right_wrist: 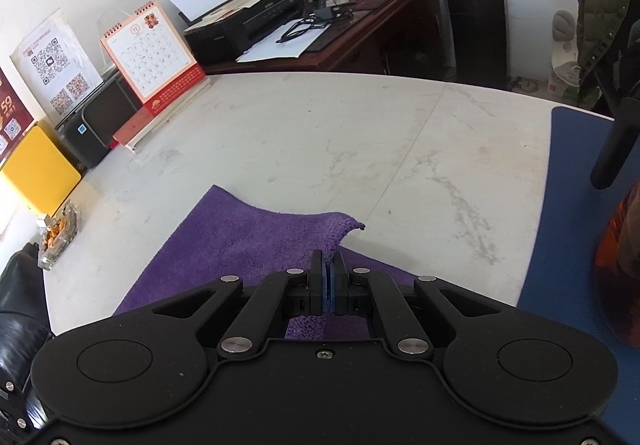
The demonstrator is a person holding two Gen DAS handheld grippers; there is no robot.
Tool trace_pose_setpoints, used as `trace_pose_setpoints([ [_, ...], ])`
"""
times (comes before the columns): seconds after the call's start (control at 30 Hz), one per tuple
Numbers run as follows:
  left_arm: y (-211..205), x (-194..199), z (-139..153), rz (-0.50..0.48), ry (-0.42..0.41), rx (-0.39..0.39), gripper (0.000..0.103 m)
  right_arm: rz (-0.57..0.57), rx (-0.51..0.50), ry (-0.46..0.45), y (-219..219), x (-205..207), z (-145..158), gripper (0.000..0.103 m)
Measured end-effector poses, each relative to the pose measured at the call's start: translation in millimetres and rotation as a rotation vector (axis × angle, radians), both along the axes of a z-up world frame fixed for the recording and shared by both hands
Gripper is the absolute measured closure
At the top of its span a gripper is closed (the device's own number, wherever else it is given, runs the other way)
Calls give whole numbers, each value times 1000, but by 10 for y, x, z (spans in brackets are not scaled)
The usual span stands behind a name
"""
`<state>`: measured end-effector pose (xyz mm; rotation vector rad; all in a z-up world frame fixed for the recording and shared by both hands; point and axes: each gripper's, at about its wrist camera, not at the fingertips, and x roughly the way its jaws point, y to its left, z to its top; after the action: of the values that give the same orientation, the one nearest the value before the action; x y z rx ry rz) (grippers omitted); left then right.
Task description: Fold towel
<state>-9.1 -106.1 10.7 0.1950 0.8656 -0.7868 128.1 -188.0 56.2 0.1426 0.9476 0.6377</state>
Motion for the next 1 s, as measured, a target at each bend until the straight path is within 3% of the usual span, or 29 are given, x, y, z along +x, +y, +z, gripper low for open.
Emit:
trace_pose_setpoints([
  [0.4, -299, 130, -17, -98, 34, 25, 100, -20, 15, 26, -444, 72, -128, 101],
  [0.67, -208, 145, 248, -121, 5, -48, 100, -39, 87, 0, -682, -51, 74, 101],
  [0.8, -335, 181, 63, -166, 52, -42, 100, -56, 78, -2, -820, -141, 83, 101],
  [1.0, -491, 261, -256, -211, 137, 6, 100, -104, 2, 70, -965, -125, -312, 101],
])
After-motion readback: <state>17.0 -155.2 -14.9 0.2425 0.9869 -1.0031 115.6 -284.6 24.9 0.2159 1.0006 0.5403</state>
